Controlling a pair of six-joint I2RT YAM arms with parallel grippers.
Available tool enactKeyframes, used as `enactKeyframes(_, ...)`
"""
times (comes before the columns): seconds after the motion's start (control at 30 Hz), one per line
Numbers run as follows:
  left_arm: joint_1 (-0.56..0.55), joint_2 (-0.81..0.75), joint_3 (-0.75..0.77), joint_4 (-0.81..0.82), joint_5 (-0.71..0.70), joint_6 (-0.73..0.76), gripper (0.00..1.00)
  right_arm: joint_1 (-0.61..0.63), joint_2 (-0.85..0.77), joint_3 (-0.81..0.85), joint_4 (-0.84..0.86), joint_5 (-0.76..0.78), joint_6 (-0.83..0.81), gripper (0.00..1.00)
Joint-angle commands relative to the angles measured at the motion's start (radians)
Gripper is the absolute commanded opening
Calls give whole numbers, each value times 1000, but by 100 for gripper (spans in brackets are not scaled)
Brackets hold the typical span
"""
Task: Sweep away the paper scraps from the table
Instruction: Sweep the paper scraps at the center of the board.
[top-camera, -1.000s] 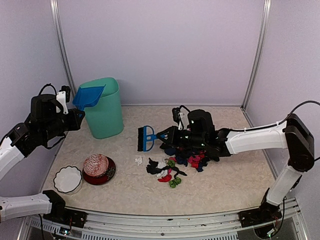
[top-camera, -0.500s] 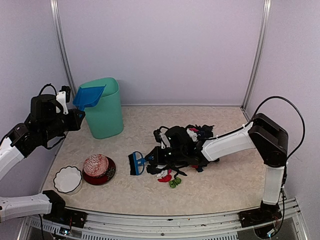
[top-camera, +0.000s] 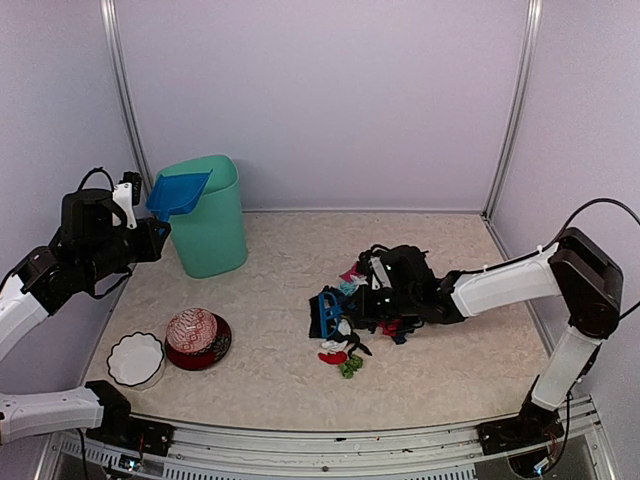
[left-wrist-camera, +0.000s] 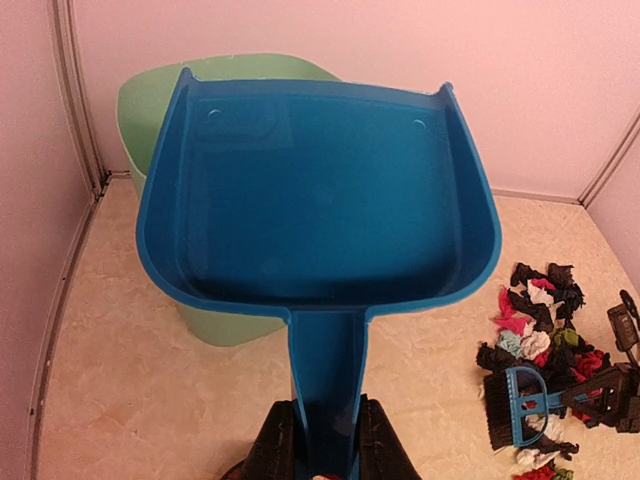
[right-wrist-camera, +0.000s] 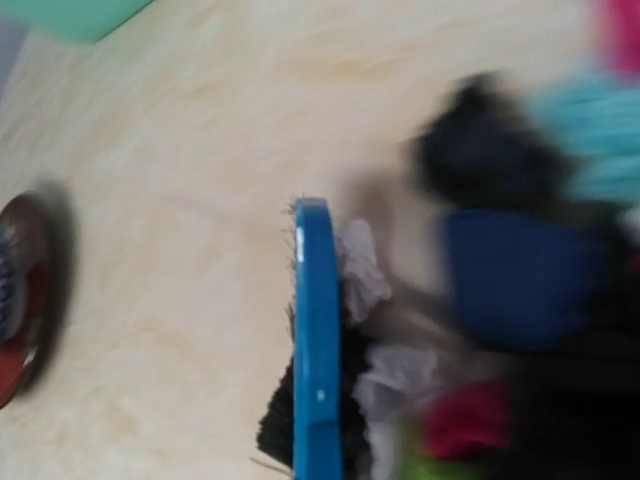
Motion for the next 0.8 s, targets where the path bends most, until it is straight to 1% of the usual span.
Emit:
enactKeyframes(0.0, -6, 0, -6, 27, -6, 12, 0, -66, -108, -74, -94, 85, -56, 0)
enactKeyframes(0.1, -6, 2, -7, 26, -9, 12, 0, -99, -173, -93, -125, 96, -82, 0)
enactKeyframes(0.27, -5, 5, -7, 26, -12, 10, 0, -107, -293, -73, -188, 77, -162, 0)
enactKeyframes(0.4, -6, 8, -6, 25, -11, 11, 0, -107, -391, -40, -261, 1, -238, 0)
enactKeyframes(0.5, -7, 5, -8, 26, -9, 11, 0, -107, -446, 0, -355, -64, -291, 0)
enactKeyframes(0.6, -9, 1, -7, 28, -10, 12, 0, -105, -480, 31, -448, -155, -347, 0)
enactKeyframes(0.7, -11, 2, -6, 29, -10, 14, 0, -103, -505, 27, -493, -266, -379, 0)
enactKeyframes(0.77, -11, 1, -6, 29, -11, 14, 0, -90, -507, 19, -528, -312, -401, 0)
